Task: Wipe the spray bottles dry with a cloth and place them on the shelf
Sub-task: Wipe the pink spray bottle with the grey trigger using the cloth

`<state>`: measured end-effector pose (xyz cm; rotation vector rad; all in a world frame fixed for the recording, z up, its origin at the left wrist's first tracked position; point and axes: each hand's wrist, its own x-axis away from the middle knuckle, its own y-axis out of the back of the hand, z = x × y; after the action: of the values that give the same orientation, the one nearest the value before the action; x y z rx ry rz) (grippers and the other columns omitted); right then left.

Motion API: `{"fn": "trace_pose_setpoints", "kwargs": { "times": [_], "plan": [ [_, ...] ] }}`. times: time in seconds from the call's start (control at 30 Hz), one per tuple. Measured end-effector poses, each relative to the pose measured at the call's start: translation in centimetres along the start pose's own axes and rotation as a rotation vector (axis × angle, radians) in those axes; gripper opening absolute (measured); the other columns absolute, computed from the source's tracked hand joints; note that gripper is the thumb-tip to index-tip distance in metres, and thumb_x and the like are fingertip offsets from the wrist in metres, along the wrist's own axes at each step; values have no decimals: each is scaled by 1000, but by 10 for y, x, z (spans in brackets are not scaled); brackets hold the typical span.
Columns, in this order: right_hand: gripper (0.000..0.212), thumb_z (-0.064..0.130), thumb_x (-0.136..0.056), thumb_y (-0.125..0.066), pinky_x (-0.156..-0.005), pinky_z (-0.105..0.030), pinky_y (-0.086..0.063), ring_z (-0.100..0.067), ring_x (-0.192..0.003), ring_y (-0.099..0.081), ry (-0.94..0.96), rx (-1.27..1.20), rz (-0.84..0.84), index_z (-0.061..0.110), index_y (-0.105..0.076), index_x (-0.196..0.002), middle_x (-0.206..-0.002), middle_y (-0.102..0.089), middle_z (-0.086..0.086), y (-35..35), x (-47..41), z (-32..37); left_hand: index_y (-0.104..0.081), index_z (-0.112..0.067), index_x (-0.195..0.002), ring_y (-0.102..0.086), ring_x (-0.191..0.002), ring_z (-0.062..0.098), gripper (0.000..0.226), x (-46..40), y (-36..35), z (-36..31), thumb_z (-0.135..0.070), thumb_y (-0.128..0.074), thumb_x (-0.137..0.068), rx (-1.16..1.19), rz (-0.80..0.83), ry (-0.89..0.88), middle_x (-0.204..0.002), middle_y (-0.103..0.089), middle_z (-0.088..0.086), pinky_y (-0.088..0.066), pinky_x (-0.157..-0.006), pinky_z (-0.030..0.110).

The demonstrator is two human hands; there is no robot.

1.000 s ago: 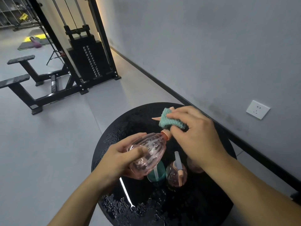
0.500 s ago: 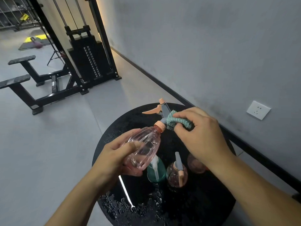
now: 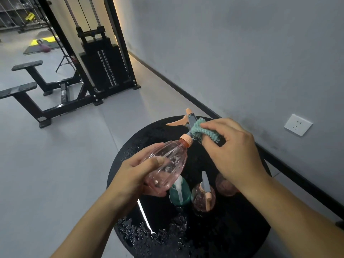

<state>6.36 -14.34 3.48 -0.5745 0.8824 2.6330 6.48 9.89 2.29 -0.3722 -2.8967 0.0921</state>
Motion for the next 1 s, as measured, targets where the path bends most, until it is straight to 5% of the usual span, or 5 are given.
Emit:
{"fn": "trace_pose_setpoints", "kwargs": {
  "times": [0.13,1.0],
  "plan": [
    [24,11,-85,-74,-76,-1,-45,5,-97,-63,-32,-19,-18,24,-79,-106,-107,-67,15,2,-2,1,-76,-32,-129,-79,-96,37,51,0,1,-1,-30,-77,-77,38,-34,-35,-124,-78,7,-64,-66,48],
    [28,8,-90,-72,-81,-2,-46,6,-106,-61,31,-17,15,21,-77,-115,-114,-66,13,0,1,6,-77,-35,-127,-80,-98,35,48,-1,-3,3,-30,-79,-79,13,-44,-48,-123,-79,2,-64,-69,48]
  ]
}}
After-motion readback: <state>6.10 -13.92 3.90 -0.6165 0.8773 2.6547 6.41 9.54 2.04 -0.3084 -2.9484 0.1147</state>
